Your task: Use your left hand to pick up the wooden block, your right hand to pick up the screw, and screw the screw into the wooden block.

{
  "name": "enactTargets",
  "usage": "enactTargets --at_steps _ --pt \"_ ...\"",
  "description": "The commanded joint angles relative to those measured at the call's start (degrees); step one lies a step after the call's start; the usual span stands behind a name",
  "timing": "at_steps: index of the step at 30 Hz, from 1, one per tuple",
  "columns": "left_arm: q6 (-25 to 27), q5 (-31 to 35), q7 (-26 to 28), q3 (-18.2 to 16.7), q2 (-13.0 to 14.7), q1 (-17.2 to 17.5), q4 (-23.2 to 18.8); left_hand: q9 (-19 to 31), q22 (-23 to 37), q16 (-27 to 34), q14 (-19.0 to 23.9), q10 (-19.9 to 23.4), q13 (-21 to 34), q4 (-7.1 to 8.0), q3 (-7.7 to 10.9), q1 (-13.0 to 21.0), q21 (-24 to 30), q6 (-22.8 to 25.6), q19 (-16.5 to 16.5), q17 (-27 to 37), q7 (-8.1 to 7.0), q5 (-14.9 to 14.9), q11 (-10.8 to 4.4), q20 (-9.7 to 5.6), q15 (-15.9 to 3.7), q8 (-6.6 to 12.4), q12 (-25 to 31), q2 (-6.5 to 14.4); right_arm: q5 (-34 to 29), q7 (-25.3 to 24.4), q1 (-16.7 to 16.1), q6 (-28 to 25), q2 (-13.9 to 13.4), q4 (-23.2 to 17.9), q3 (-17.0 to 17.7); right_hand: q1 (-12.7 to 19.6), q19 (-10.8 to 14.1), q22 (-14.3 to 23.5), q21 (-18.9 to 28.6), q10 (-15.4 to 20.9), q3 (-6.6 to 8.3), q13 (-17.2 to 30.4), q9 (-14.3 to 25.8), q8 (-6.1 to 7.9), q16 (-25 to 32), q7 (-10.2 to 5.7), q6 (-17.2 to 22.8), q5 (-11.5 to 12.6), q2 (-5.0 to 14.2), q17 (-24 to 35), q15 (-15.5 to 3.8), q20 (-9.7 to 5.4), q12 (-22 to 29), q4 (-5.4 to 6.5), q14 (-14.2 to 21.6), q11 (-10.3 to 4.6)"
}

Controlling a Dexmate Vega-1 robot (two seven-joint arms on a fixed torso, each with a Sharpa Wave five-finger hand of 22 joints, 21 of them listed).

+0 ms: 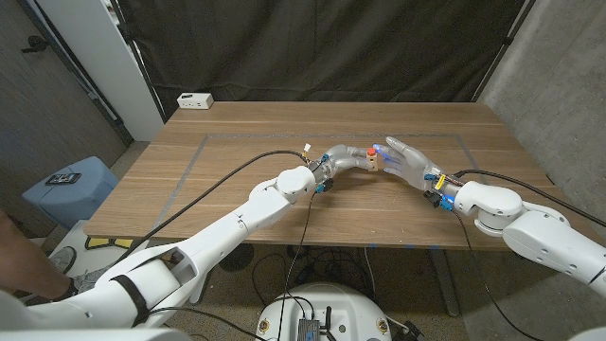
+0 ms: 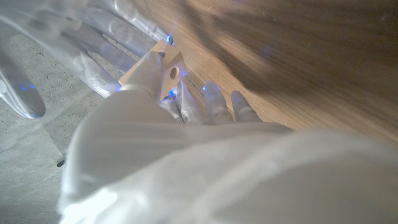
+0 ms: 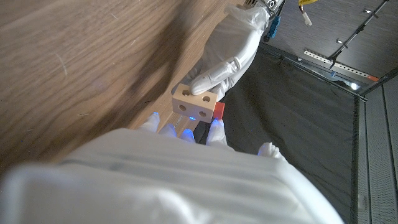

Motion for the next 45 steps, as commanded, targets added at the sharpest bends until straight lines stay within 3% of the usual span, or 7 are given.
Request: enactTargets --at_steps 1,32,45 --pt "0.8 -0.3 0.4 -0.1 0.4 0.5 -1.1 0.1 0.2 -0.2 0.3 0.3 0.5 0.57 1.02 -0.2 0.3 0.0 0.5 0.1 -0.06 -0.1 -0.32 0.01 -1.92 0.03 2.3 0.5 0.0 -0.9 -3.5 0.3 -1.2 -2.6 2.0 -0.1 -0.4 0.2 0.3 -11.1 -0.05 0.0 0.3 0.23 -0.1 0.05 0.5 -0.3 0.18 0.2 0.44 0.13 0.4 0.01 -11.8 -0.44" --pt "0.9 -0.6 -0.2 0.4 -0.8 -0.8 1.4 0.1 0.2 -0.1 0.3 0.0 0.7 0.72 1.2 -0.3 0.3 -0.1 0.5 0.2 -0.17 -0.1 -0.36 0.08 -1.93 -0.13 2.2 0.5 1.2 -0.5 -4.6 -0.5 -1.2 -2.5 3.2 -0.1 -0.3 0.2 0.3 -10.1 0.04 0.0 0.3 0.28 -0.1 0.17 1.9 -0.4 0.26 0.2 0.49 0.15 0.6 -0.01 -11.7 -0.73" --pt "0.7 -0.6 -0.5 0.5 -1.1 -1.4 2.2 0.2 0.2 0.0 -0.1 -0.4 0.6 0.89 1.01 -0.5 0.2 -1.4 0.4 0.4 -0.73 -0.1 -0.71 0.2 -1.96 -0.63 2.0 0.6 1.2 -0.3 -4.4 -0.5 -0.9 -2.3 3.2 -0.1 -0.3 0.2 0.3 -8.1 0.2 0.0 0.3 1.32 0.0 0.65 6.8 -0.3 0.45 0.1 0.34 0.1 1.0 -0.01 -11.7 -1.15"
